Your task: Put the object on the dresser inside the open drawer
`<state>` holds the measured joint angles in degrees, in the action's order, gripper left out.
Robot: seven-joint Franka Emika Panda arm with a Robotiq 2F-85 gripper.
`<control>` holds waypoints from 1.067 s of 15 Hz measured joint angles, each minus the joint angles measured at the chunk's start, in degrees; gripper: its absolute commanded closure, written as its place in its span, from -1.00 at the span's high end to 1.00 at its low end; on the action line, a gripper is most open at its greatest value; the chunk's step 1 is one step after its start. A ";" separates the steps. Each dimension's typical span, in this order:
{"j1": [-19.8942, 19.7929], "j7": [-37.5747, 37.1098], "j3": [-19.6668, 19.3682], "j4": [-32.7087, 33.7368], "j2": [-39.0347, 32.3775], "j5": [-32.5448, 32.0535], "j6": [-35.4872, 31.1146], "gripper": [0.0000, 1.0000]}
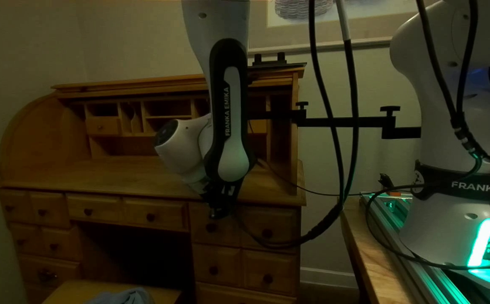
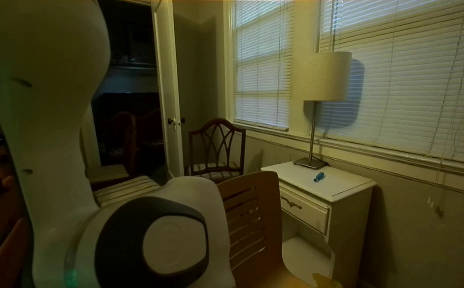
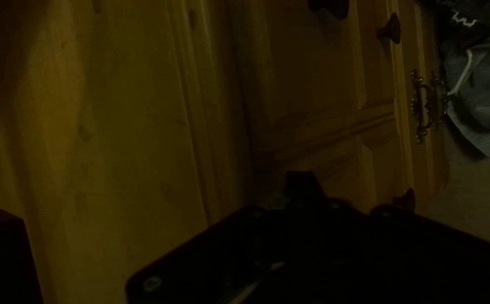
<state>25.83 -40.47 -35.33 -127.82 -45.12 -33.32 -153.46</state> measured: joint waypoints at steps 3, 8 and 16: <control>0.14 -0.23 -0.36 0.00 -0.25 0.00 0.00 -0.48; 1.62 -5.84 -0.63 -0.04 -0.15 0.06 0.06 0.07; 7.15 -15.12 -3.58 -0.85 4.69 0.01 2.28 1.00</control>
<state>32.98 -55.59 -38.90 -128.67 -40.43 -33.30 -151.18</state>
